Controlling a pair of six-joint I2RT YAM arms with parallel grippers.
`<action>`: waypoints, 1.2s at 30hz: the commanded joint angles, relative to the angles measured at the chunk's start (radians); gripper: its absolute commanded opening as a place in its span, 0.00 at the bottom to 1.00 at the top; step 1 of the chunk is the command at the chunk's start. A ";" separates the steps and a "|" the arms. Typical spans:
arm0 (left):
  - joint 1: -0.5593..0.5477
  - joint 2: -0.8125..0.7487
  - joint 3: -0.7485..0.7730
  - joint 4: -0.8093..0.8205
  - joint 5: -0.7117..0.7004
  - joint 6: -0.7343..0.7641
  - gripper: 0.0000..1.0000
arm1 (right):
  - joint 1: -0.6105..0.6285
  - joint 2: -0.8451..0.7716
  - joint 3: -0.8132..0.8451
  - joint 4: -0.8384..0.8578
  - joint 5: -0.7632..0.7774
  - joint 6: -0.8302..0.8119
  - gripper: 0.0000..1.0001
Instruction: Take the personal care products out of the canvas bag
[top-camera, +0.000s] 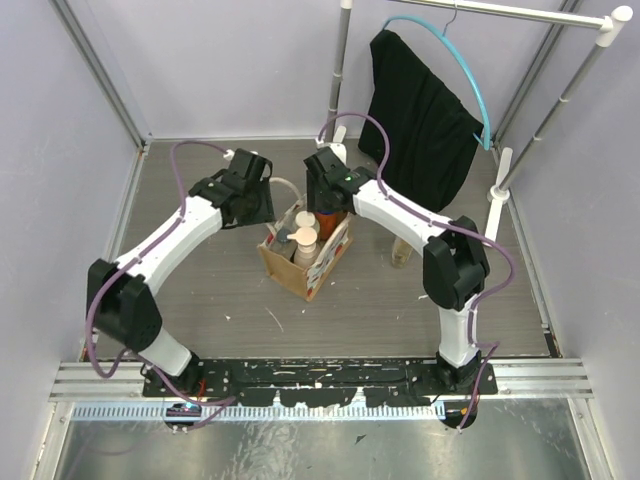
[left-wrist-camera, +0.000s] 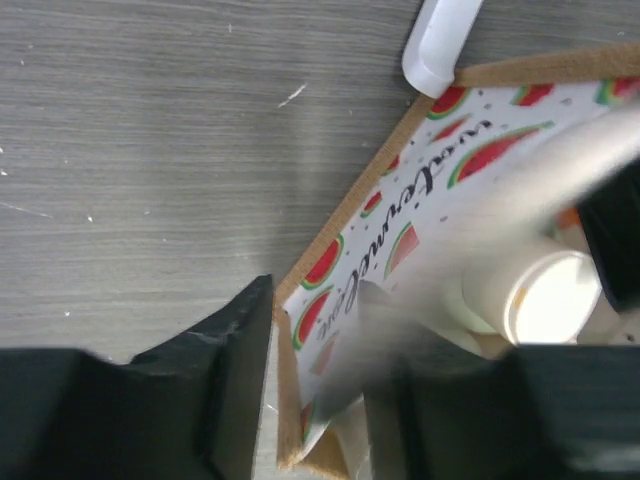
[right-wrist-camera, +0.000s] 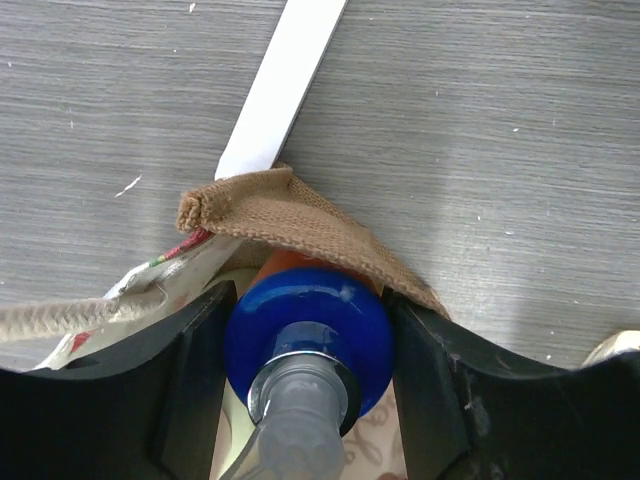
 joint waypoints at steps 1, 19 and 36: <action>-0.002 0.051 0.068 0.026 -0.032 0.010 0.22 | 0.001 -0.157 0.011 0.021 0.032 -0.031 0.22; -0.003 -0.087 0.000 -0.066 -0.281 -0.066 0.00 | -0.016 -0.446 0.086 -0.027 0.214 -0.098 0.22; -0.002 -0.096 0.007 -0.098 -0.215 -0.069 0.62 | -0.154 -0.355 -0.257 0.156 0.154 -0.082 0.22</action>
